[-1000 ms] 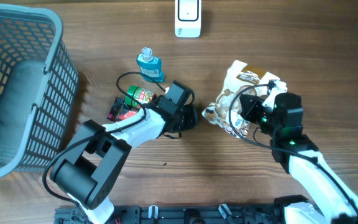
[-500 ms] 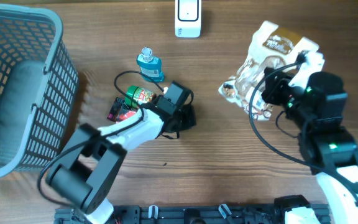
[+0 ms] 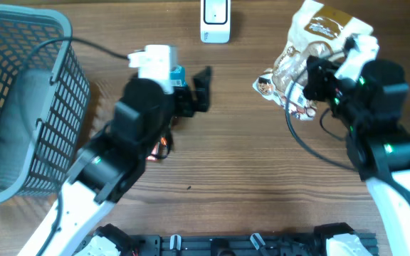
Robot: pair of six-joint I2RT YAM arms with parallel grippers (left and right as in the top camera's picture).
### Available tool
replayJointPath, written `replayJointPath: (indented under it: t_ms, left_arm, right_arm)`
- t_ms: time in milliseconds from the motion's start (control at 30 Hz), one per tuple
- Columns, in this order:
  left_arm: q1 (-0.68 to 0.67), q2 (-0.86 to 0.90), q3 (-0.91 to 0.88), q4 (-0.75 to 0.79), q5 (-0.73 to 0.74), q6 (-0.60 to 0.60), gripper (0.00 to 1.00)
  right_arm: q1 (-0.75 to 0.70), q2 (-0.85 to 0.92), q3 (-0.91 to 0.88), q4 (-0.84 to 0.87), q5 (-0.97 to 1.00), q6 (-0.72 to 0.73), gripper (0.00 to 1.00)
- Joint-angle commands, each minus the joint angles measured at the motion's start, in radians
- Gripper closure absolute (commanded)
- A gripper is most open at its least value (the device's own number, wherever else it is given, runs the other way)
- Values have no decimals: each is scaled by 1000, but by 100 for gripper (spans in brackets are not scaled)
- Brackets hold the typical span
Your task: Scan the item barcode
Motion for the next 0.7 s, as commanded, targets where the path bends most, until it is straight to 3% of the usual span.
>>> replayJointPath:
  t_ms: [0, 100, 300, 433, 667]
  left_arm:
    - [46, -64, -3, -25, -199, 74, 0]
    - [74, -88, -3, -27, -234, 74, 0]
    - [117, -84, -3, -31, -236, 74, 0]
    - [127, -81, -3, -35, -236, 74, 0]
    - [127, -81, -3, -79, -325, 74, 0]
  right_arm:
    - [8, 122, 108, 32, 32, -73, 95]
    - [51, 232, 214, 57, 146, -143, 95]
    - [192, 484, 447, 159, 474, -418, 95]
    - [246, 632, 496, 377, 650, -672, 95]
    - [283, 811, 497, 784, 683, -947, 95]
